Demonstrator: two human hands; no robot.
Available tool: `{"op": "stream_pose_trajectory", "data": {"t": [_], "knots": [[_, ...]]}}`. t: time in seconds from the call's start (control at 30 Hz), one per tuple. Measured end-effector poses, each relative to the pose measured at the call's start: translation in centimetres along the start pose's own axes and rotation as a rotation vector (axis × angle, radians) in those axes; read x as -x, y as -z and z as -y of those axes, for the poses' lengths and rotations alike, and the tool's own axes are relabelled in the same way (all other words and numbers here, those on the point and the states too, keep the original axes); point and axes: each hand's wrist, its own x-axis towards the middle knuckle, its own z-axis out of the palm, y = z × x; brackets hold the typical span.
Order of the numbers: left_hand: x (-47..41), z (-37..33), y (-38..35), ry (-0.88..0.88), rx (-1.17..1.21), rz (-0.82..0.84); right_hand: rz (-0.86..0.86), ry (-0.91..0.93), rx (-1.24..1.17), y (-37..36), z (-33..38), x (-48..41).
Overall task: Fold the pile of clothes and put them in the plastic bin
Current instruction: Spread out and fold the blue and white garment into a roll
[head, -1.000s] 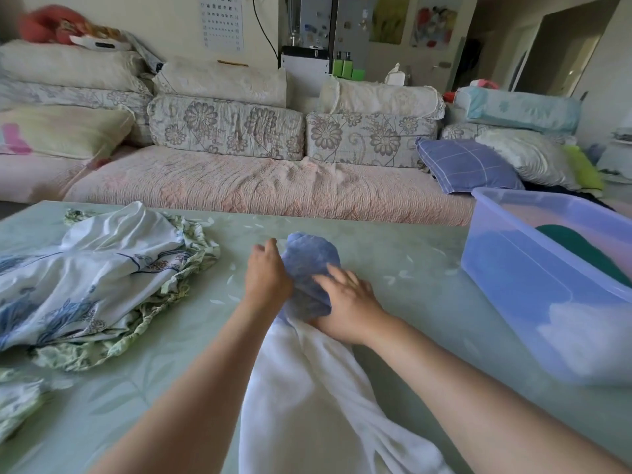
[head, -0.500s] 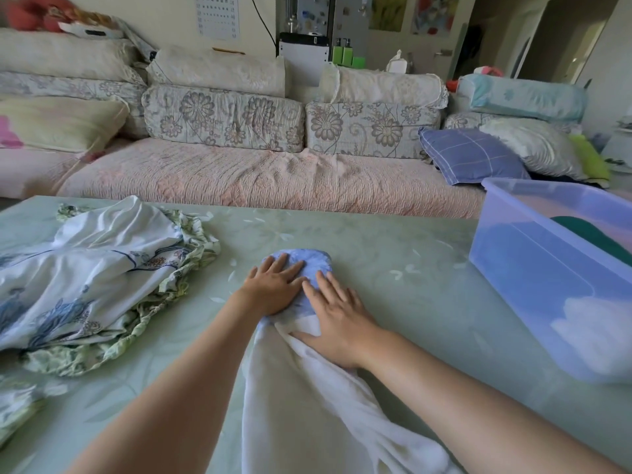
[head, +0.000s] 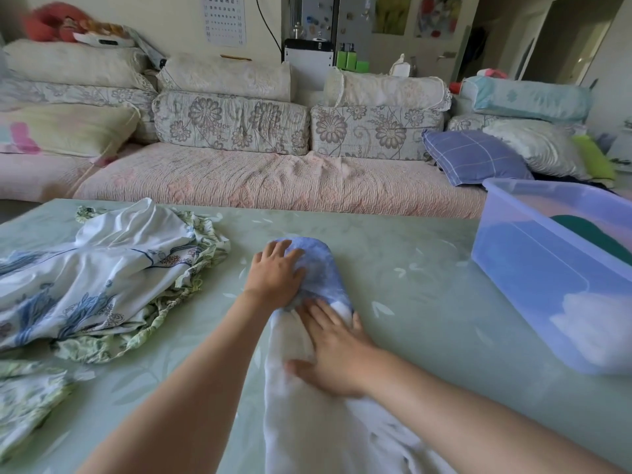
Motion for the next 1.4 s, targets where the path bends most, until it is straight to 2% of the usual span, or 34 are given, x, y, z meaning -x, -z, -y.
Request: {"op": "stream_pose_trajectory", "data": {"t": [0.17,0.27,0.33,0.4,0.53,0.6,0.7,0.83,0.93,1.0,1.1,1.13,1.3,1.4], "knots": [[1.0,-2.4,0.3,-0.163,0.112,-0.148,-0.114,-0.009,-0.009,0.8,-5.2,-2.7],[1.6,-4.2,-0.6,-0.246,0.145,-0.04,-0.181,-0.018,-0.038,1.2,-7.6,-3.3],[1.9,-5.1,-1.4,-0.224,0.14,0.114,-0.193,-0.05,-0.076,1.6,-8.8,-3.3],[1.8,-5.5,-2.0,-0.19,0.129,0.191,-0.197,-0.071,-0.106,2.1,-9.8,-2.8],[1.7,-6.1,-1.5,-0.18,0.041,0.224,-0.304,-0.155,-0.324,3.5,-11.6,-0.8],[2.2,-6.8,-0.6,-0.199,0.001,0.124,-0.34,-0.17,-0.402,4.1,-12.3,0.8],[3.8,-9.0,1.5,-0.264,0.053,-0.023,-0.21,-0.218,-0.484,4.5,-12.6,3.4],[7.6,-11.7,3.6,-0.324,0.094,0.121,0.096,-0.244,-0.396,5.0,-11.3,6.9],[10.9,-12.9,3.2,-0.364,0.045,0.249,0.161,-0.272,-0.29,4.9,-10.9,9.1],[12.9,-13.2,2.9,-0.365,-0.04,0.371,0.102,-0.291,-0.258,4.9,-11.5,9.9],[15.1,-14.1,3.0,-0.309,-0.087,0.631,-0.078,-0.335,-0.283,5.9,-11.9,11.1],[15.7,-14.4,3.1,-0.293,-0.079,0.667,-0.136,-0.326,-0.283,6.3,-11.9,11.3],[16.1,-14.7,3.5,-0.259,0.005,0.69,-0.257,-0.294,-0.432,7.6,-9.7,11.6],[15.5,-14.7,5.3,-0.143,0.307,0.501,-0.283,-0.195,-0.721,7.8,-7.1,12.6]]}}
